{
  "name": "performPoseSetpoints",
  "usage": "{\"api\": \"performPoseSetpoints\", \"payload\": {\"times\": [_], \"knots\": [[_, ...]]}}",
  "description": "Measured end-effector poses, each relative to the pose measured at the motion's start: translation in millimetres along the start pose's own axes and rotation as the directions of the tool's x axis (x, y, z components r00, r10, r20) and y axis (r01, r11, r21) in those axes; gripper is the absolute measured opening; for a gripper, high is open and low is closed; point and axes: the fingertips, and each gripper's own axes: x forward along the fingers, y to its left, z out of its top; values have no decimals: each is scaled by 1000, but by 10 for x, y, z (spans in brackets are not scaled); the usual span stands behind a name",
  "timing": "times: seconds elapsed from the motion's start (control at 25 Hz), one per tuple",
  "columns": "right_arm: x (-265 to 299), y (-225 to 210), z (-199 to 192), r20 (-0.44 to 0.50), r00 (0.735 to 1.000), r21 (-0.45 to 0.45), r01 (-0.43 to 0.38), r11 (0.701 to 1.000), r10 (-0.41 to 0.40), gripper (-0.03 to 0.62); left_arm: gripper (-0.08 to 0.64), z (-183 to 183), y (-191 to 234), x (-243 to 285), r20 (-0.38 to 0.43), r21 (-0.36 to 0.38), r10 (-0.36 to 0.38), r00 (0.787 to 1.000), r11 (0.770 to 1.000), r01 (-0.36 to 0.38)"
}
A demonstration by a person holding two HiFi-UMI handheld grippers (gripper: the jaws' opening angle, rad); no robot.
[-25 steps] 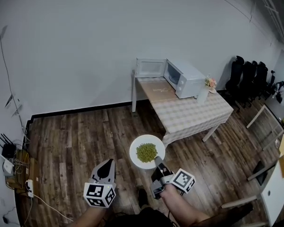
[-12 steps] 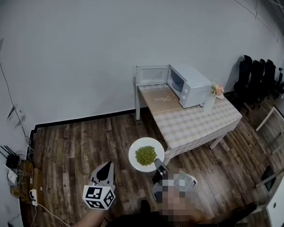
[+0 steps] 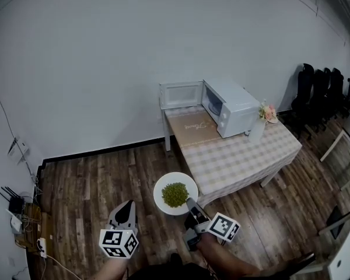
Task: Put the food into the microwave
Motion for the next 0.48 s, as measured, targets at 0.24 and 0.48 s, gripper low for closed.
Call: {"api": "performPoseSetpoints", "payload": {"times": [0.24,0.48], "knots": [[201,-32,240,-14,996,-1,-84,996,84,23,8,21,-52,198,-10,12,37,999,999,-36],[379,-36,333,-20,994,20,-105,994,105,23,8,38,-58,393,-20,28,31,999,999,-31]]}}
